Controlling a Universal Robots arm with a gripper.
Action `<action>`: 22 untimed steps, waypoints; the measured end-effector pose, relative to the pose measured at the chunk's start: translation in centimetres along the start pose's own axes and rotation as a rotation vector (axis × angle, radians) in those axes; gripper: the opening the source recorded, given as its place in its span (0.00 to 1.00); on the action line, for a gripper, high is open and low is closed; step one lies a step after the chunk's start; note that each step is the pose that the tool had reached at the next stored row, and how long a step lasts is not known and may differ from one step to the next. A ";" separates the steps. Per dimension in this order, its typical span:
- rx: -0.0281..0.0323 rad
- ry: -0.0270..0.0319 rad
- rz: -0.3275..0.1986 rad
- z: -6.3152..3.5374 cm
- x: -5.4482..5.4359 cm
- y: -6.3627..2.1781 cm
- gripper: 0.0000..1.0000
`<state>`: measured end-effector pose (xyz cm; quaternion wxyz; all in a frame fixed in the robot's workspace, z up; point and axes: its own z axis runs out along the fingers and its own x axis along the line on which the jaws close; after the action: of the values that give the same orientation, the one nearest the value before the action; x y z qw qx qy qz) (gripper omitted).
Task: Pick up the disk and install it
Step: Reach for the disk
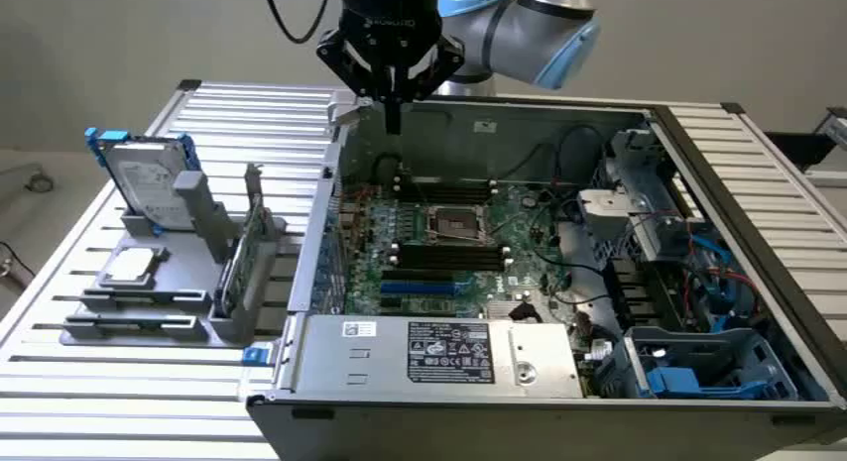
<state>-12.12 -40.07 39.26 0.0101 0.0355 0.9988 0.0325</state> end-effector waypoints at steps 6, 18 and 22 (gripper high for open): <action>-0.0009 0.0001 0.000 0.00 0.0 -0.01 0.11; -0.0010 0.0000 0.000 0.50 4.5 -0.07 0.11; 0.0011 0.0000 0.000 1.05 6.4 -0.05 0.11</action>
<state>-18.43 -39.60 38.10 0.0101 0.0355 0.9988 0.0320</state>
